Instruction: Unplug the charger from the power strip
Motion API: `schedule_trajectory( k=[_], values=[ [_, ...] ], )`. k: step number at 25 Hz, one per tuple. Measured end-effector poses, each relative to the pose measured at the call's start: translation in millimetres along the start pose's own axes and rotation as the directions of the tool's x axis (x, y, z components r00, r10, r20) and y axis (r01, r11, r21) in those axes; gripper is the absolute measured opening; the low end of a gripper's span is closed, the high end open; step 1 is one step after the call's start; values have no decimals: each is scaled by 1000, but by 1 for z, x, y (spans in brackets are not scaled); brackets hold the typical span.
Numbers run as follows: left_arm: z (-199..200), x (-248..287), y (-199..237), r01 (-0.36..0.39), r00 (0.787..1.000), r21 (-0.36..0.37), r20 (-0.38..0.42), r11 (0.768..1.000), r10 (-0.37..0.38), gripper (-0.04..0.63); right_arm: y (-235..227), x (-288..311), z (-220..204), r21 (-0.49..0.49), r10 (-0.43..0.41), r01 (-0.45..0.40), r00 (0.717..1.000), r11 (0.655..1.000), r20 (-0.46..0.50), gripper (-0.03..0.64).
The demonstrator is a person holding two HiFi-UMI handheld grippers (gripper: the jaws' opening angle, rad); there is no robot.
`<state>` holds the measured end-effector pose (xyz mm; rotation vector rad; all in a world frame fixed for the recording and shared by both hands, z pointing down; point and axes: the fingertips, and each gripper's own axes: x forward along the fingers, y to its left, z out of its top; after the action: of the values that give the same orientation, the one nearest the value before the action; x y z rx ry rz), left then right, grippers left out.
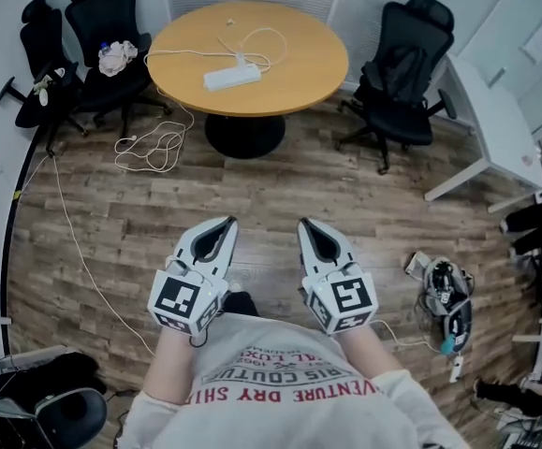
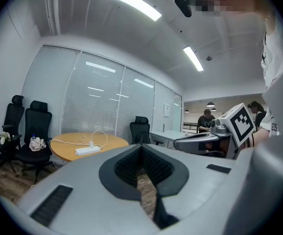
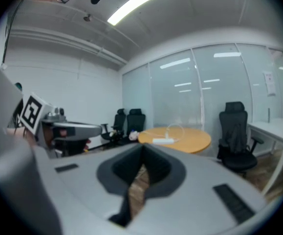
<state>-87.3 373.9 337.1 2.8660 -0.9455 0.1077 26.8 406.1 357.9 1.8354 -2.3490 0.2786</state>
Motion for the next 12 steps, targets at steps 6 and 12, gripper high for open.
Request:
schedule_trajectory(
  k=[6, 12],
  values=[
    [26, 39, 88, 23, 1000, 9, 0, 1000, -23, 32, -8, 90, 33, 6, -44, 44, 999, 999, -12, 28],
    [30, 60, 151, 9, 1000, -19, -5, 1000, -9, 32, -10, 149, 43, 15, -61, 62, 997, 998, -37, 29]
  ],
)
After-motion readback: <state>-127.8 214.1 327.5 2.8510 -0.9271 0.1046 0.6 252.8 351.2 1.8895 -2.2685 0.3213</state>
